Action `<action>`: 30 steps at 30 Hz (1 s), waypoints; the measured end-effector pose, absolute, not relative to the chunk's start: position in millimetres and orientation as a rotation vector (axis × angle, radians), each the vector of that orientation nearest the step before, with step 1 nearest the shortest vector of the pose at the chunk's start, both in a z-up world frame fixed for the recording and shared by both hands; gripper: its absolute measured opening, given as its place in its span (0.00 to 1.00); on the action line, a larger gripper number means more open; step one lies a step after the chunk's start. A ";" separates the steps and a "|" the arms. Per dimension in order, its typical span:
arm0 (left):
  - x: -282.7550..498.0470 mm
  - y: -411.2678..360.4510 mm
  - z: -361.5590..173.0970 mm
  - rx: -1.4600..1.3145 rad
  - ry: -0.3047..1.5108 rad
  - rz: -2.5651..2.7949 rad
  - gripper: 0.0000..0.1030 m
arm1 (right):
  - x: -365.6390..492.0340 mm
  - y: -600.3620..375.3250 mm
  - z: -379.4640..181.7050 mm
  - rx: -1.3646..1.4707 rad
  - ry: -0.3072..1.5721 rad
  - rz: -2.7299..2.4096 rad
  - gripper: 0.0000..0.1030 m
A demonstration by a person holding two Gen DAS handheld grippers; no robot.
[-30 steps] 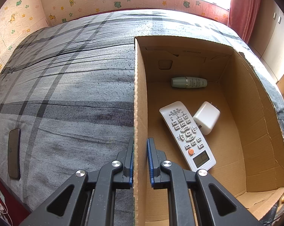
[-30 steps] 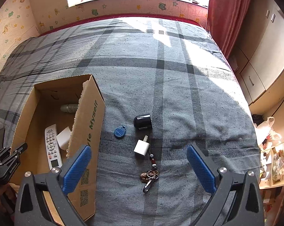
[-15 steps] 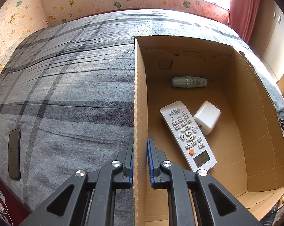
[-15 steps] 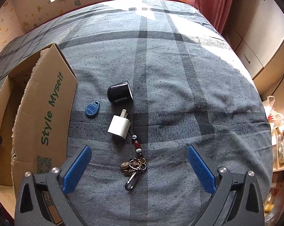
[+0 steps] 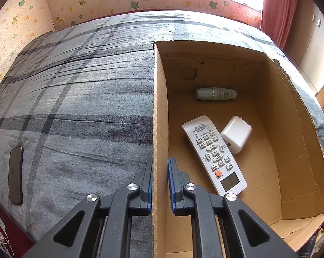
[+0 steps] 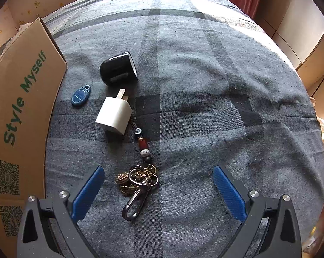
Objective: Organize rigid objects
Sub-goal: 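Grasp the key ring with the right gripper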
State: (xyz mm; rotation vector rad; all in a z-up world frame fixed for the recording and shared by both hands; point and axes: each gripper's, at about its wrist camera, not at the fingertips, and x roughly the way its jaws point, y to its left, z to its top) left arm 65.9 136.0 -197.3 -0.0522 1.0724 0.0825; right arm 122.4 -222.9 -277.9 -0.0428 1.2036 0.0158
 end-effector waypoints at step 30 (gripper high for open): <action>66.6 135.0 -196.2 -0.050 1.073 0.087 0.12 | 105.3 -227.9 -262.5 -0.046 1.186 0.070 0.28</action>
